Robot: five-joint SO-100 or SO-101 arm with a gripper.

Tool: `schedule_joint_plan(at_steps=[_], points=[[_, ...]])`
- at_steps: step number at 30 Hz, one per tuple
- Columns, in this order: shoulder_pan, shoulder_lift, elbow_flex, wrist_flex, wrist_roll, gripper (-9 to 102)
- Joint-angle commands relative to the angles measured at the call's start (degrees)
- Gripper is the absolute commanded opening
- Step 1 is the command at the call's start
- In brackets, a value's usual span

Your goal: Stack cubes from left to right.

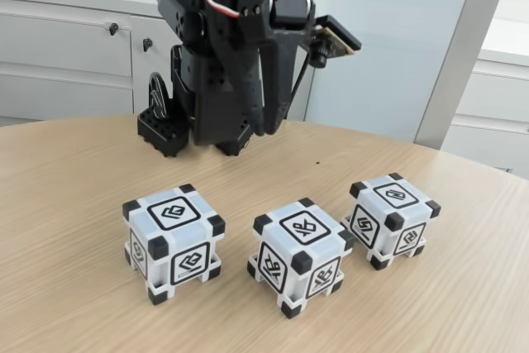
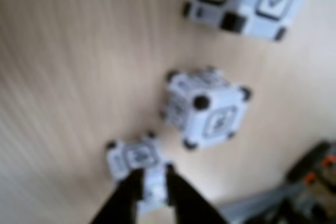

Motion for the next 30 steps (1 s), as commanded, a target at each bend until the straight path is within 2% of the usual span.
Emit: schedule_joint_plan(at_steps=[1,6,16,25,30], points=[[0.18,-4.75,-8.09,-0.70,-0.53,0],[0.18,-11.25,-20.30,-0.70,-2.72,0],[-0.88,-35.24,-43.51,0.26,9.58,0],[-1.67,-53.09,-51.50,0.26,21.27,0],[-10.55,-58.45,-52.38,0.26,21.18,0]])
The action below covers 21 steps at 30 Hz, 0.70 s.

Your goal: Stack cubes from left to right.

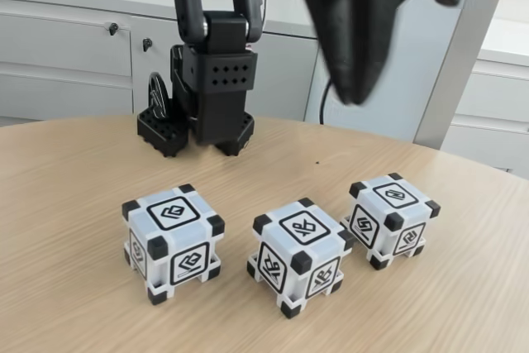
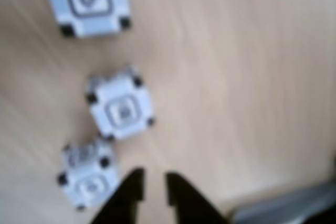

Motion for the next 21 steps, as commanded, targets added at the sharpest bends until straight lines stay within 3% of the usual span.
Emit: schedule_joint_plan(at_steps=[1,11,21], points=[[-5.54,-2.11,-2.72,-0.09,1.58,0],[-16.17,-5.45,-2.02,-0.88,3.34,0],[-17.05,-14.50,-2.64,-0.88,25.75,0]])
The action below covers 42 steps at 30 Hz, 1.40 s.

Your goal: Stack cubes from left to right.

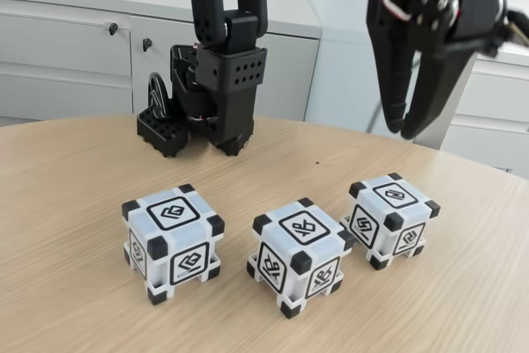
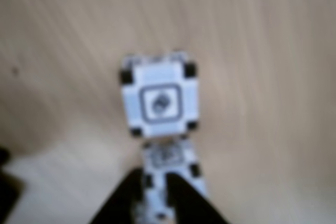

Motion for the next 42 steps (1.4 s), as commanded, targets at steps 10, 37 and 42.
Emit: schedule_joint_plan(at_steps=[10,37,42], points=[[0.18,-7.65,-2.64,-0.79,-6.15,0],[0.09,-11.87,-2.64,-0.79,-7.73,25],[0.09,-14.77,-2.64,-0.79,-10.81,26]])
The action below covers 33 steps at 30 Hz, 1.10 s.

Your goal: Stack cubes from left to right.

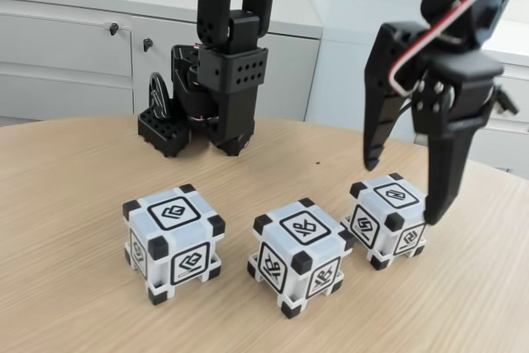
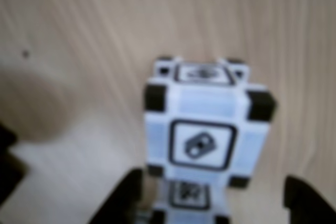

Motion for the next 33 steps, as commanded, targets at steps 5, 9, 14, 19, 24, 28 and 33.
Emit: schedule_joint_plan(at_steps=[5,9,14,19,24,28,33], points=[[-0.26,-2.72,-2.37,-2.55,-3.08,26],[-0.26,-3.25,-1.85,-7.47,-4.04,26],[-0.26,-3.25,-1.41,-11.07,-5.36,25],[-0.26,-3.34,-1.41,-11.25,-5.62,24],[-0.26,-3.34,-1.32,-11.25,-5.71,24],[-0.35,-3.34,-1.32,-11.25,-5.89,25],[-0.44,-3.34,-1.23,-10.46,-6.24,24]])
